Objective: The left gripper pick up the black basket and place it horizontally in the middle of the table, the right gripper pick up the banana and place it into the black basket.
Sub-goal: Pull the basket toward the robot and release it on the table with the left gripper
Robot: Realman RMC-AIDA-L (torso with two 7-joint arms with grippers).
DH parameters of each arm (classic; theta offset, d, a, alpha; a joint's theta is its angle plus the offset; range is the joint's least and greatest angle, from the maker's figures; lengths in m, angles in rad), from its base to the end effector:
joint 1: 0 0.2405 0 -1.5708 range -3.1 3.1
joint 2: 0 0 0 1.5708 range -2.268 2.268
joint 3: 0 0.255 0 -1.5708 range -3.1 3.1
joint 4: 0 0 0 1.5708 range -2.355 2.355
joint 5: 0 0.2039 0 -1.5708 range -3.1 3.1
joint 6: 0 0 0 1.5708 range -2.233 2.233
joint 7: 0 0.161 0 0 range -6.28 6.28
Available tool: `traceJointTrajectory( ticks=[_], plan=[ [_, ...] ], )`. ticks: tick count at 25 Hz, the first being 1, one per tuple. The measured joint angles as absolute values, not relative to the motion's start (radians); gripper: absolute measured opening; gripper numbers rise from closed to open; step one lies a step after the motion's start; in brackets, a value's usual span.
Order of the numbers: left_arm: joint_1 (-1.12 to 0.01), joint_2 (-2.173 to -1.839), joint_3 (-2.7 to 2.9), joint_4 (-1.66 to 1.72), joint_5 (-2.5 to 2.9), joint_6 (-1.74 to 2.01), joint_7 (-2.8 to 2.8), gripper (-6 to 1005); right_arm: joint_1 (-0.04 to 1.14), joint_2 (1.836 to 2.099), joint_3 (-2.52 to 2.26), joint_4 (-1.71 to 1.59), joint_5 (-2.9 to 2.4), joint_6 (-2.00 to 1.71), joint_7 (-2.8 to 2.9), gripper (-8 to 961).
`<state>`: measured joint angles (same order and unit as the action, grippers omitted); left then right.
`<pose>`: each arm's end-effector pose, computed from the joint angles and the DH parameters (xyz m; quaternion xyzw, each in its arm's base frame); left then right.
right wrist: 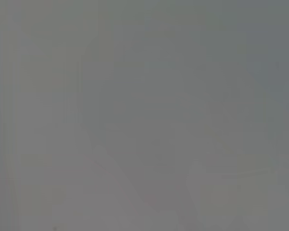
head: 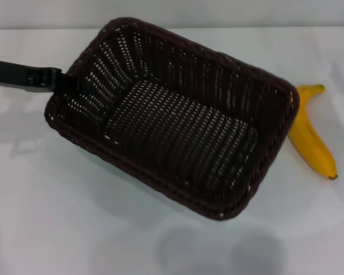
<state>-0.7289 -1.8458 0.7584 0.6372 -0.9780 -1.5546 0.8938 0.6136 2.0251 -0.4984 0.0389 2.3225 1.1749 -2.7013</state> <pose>-0.2417 0.3924 0.0586 -0.8502 -0.5019 -0.1307 0.0900 0.3156 0.3921 0.0355 -0.6391 0.2893 0.3764 0.6051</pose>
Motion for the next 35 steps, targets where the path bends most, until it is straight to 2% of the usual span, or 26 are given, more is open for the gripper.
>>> traceJointTrajectory(
  ticks=[8, 13, 23, 35],
  plan=[
    [-0.631, -1.856, 0.638, 0.633, -1.002, -1.528, 0.826, 174, 0.609, 2.024, -0.393, 0.038, 2.323, 1.175, -2.701, 791],
    [-0.576, -1.880, 0.625, 0.623, -0.999, -1.412, 0.743, 188, 0.604, 2.022, -0.390, 0.030, 2.323, 1.175, -2.701, 788],
    [-0.618, -1.904, 0.633, 0.552, -0.929, -1.342, 0.684, 217, 0.607, 2.022, -0.395, 0.026, 2.315, 1.175, -2.701, 782],
    [-0.643, -1.906, 0.665, 0.546, -0.919, -1.340, 0.660, 251, 0.592, 2.022, -0.390, 0.026, 2.318, 1.179, -2.701, 775]
  ],
)
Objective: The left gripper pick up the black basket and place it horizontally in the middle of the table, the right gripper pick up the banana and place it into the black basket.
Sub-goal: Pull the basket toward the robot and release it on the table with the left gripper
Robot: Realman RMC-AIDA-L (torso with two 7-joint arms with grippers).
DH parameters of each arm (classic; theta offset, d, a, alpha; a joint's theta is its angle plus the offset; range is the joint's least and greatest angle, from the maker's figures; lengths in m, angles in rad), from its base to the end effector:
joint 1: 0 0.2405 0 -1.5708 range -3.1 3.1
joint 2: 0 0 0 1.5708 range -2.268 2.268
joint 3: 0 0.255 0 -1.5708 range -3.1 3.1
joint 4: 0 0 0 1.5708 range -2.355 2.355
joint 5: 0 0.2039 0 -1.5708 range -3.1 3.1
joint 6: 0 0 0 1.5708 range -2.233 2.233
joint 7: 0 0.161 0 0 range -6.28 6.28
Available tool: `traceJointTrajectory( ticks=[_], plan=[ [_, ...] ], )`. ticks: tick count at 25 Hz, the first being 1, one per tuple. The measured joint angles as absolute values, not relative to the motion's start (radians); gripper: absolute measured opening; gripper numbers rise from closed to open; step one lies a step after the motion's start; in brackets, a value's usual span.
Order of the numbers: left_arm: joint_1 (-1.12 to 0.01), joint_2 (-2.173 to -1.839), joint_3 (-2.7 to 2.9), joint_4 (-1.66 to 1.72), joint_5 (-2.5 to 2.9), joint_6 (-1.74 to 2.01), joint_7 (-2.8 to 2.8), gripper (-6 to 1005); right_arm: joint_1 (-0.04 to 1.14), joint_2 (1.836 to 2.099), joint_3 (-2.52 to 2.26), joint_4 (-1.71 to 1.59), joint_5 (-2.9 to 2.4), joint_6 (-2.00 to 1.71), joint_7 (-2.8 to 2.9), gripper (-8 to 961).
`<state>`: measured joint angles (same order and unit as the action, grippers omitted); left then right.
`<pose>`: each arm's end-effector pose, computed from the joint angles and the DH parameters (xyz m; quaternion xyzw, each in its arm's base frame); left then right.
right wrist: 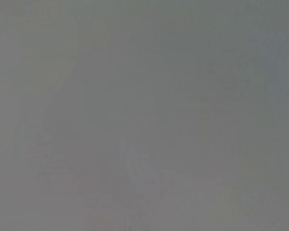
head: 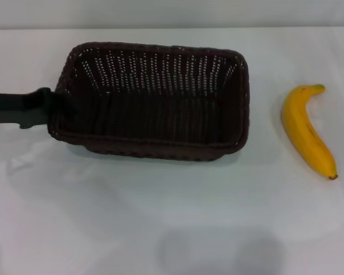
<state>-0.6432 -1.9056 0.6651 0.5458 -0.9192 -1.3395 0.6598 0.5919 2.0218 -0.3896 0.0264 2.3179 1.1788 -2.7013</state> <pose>-0.2994 0.3807 0.0328 -0.7038 -0.6753 -0.1696 0.1410 0.3308 0.3871 0.0535 -0.5944 0.3037 0.3844 0.6377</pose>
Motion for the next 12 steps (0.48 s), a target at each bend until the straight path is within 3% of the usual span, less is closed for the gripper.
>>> traceJointTrajectory(
  ticks=[12],
  plan=[
    [-0.633, -1.915, 0.673, 0.552, -0.975, -1.371, 0.738, 621, 0.589, 2.023, -0.390, 0.026, 2.322, 1.180, -2.701, 768]
  ],
)
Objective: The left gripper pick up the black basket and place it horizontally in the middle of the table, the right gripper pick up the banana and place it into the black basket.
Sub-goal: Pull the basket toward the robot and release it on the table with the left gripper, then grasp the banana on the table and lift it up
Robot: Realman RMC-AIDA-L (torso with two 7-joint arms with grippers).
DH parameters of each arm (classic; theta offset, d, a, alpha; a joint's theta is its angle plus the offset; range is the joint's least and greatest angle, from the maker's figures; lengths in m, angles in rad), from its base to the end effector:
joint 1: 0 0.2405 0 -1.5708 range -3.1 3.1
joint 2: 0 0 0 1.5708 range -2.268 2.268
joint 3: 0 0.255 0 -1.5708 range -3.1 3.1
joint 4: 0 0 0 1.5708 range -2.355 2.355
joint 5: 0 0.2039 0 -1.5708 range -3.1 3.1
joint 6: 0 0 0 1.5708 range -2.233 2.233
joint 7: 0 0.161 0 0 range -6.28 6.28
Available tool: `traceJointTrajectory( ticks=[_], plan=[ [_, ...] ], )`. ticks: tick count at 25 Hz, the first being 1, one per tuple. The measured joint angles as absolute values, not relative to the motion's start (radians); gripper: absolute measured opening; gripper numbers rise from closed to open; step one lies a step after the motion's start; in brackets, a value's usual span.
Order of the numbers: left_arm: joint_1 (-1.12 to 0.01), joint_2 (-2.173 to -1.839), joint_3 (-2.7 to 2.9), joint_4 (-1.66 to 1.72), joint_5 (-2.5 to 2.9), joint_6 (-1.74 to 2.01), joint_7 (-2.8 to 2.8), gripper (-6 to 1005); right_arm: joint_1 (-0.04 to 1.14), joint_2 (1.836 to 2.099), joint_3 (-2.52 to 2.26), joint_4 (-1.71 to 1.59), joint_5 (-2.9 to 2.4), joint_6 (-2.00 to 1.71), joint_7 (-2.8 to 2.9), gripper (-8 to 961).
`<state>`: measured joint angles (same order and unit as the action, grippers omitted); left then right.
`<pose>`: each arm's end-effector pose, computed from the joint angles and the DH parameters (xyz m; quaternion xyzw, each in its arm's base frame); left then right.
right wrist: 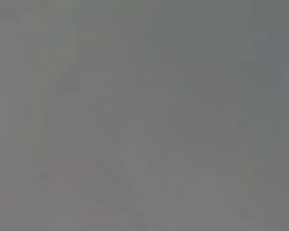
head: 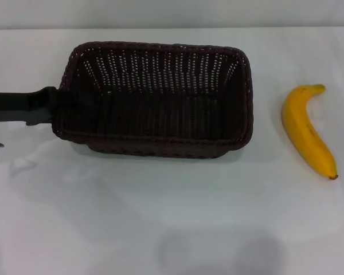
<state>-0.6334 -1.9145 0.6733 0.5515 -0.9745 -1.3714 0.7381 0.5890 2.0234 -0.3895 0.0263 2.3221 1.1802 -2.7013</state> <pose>-0.2911 0.3776 0.0300 -0.7283 -0.6473 -0.1863 0.1258 0.3319 0.3860 0.0534 -0.5923 0.3052 0.3847 0.6388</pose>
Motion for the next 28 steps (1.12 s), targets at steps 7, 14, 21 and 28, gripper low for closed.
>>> traceJointTrajectory(
  ticks=[7, 14, 21, 28],
  plan=[
    [-0.586, -1.920, 0.673, 0.554, -1.055, -1.432, 0.854, 737, 0.589, 2.023, -0.390, 0.026, 2.323, 1.180, -2.701, 764],
    [-0.475, -1.924, 0.663, 0.597, -1.212, -1.483, 0.939, 883, 0.589, 2.022, -0.390, 0.026, 2.322, 1.181, -2.701, 760],
    [-0.351, -1.959, 0.565, 0.629, -1.439, -1.577, 1.177, 880, 0.574, 2.011, -0.438, -0.014, 2.298, 1.177, -2.478, 756],
    [-0.220, -2.073, 0.349, 0.470, -1.712, -1.565, 1.677, 879, 0.459, 1.986, -0.736, -0.373, 2.154, 1.042, -1.840, 752]
  ],
)
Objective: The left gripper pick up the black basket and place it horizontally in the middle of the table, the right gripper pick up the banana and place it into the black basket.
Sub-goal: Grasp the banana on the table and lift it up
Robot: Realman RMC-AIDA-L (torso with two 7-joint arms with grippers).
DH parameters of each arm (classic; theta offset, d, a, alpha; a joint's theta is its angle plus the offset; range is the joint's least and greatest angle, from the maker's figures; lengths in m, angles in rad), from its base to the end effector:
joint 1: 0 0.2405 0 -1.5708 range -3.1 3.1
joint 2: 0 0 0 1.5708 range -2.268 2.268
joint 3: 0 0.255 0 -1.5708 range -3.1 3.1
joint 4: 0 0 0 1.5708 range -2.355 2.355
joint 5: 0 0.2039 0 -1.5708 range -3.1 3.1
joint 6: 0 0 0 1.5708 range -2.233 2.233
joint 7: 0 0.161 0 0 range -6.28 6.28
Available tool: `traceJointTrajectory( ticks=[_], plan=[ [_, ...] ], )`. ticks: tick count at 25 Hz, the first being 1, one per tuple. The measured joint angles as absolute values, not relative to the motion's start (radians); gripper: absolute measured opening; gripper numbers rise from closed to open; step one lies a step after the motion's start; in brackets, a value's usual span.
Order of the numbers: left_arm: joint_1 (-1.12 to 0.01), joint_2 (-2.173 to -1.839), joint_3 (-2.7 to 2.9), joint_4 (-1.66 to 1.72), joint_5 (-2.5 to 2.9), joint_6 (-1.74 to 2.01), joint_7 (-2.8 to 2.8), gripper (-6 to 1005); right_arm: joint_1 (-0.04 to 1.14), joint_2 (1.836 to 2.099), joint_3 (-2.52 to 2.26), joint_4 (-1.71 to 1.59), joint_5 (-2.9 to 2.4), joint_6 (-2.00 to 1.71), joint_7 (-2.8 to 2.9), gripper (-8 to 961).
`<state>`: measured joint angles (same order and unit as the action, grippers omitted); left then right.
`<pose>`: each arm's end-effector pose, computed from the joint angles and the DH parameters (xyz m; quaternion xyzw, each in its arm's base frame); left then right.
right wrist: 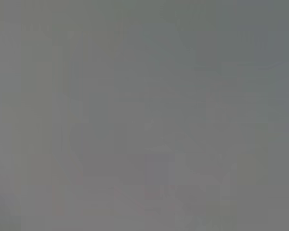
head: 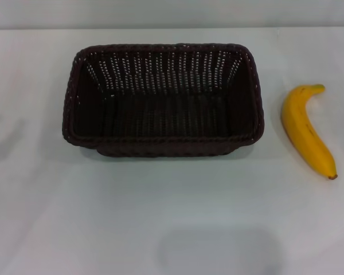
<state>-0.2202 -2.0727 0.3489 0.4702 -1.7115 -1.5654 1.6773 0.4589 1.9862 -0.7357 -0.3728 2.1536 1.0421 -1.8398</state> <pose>-0.3486 0.2711 0.0802 -0.6421 -0.4116 -0.5260 0.3763 0.3327 0.3914 0.0892 -0.6263 0.4201 0.4620 0.4666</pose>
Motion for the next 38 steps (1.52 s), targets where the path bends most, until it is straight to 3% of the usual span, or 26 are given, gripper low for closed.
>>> traceJointTrajectory(
  ticks=[6, 9, 12, 14, 15, 18, 20, 38],
  plan=[
    [-0.177, -2.076, 0.298, 0.247, -1.888, -1.559, 2.022, 879, 0.416, 1.853, -0.944, -0.717, 1.743, 1.047, -1.301, 749],
    [-0.171, -2.076, 0.298, 0.195, -1.935, -1.546, 2.104, 880, 0.417, 1.834, -0.951, -0.917, 1.491, 1.120, -1.090, 747],
    [-0.172, -2.076, 0.297, 0.181, -1.945, -1.528, 2.123, 880, 0.416, 1.839, -0.948, -1.014, 1.391, 1.153, -1.020, 745],
    [-0.175, -2.077, 0.297, 0.178, -1.947, -1.508, 2.139, 880, 0.425, 1.909, -0.951, -1.382, 1.039, 1.359, -0.795, 744],
    [-0.176, -2.077, 0.297, 0.178, -1.947, -1.507, 2.142, 880, 0.425, 1.909, -0.951, -1.382, 1.039, 1.359, -0.795, 743],
    [-0.183, -2.077, 0.297, 0.177, -1.948, -1.505, 2.148, 880, 0.444, 1.984, -0.958, -1.548, 0.844, 1.510, -0.723, 742],
    [-0.191, -2.076, 0.296, 0.176, -1.948, -1.502, 2.149, 880, 0.451, 2.014, -0.987, -1.605, 0.763, 1.566, -0.683, 740],
    [-0.219, -2.075, 0.298, 0.175, -1.951, -1.480, 2.142, 879, 0.510, 2.016, -1.417, -1.502, 0.553, 1.510, -0.436, 730]
  ],
)
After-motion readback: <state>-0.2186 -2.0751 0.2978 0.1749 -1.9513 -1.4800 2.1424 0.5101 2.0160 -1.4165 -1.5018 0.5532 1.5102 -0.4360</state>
